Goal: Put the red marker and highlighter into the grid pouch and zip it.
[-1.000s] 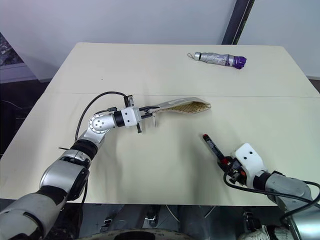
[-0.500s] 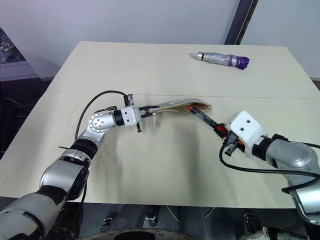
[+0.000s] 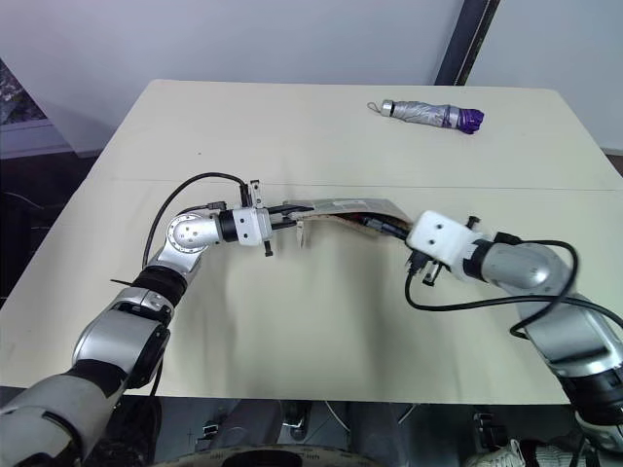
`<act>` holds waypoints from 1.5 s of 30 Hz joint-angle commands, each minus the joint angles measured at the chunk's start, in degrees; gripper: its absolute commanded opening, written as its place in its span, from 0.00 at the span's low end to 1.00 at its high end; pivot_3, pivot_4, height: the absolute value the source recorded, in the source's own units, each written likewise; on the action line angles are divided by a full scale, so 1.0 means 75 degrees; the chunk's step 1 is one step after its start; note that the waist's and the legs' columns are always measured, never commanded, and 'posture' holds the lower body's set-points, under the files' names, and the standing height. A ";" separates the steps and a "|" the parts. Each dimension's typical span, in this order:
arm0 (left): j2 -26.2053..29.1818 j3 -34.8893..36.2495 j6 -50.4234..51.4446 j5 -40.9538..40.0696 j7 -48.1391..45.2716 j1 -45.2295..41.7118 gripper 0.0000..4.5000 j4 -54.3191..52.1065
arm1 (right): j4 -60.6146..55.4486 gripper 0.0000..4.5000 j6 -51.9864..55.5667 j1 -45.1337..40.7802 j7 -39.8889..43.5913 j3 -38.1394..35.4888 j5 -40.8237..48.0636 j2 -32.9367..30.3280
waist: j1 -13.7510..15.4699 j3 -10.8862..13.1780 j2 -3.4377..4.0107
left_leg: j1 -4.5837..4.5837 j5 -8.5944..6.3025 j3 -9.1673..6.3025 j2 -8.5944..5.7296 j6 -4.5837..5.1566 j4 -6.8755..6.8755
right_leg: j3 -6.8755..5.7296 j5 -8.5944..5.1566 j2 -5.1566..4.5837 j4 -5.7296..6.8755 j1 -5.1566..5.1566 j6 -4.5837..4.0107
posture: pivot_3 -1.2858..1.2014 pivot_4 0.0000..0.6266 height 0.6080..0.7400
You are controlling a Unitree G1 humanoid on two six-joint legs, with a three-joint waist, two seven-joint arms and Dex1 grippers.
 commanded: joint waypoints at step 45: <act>-0.0052 -0.1029 0.0386 0.2757 0.2712 0.0145 0.00 -0.1246 | -0.1141 0.97 0.0996 0.2239 -0.2102 -0.0478 0.2941 0.4433 | -0.0013 -0.0001 -0.0003 | 0.0026 0.0001 0.0013 -0.0003 -0.0005 -0.0022 | 0.0016 0.0000 -0.0003 0.0003 -0.0003 -0.0002 | 0.52 0.24 1.00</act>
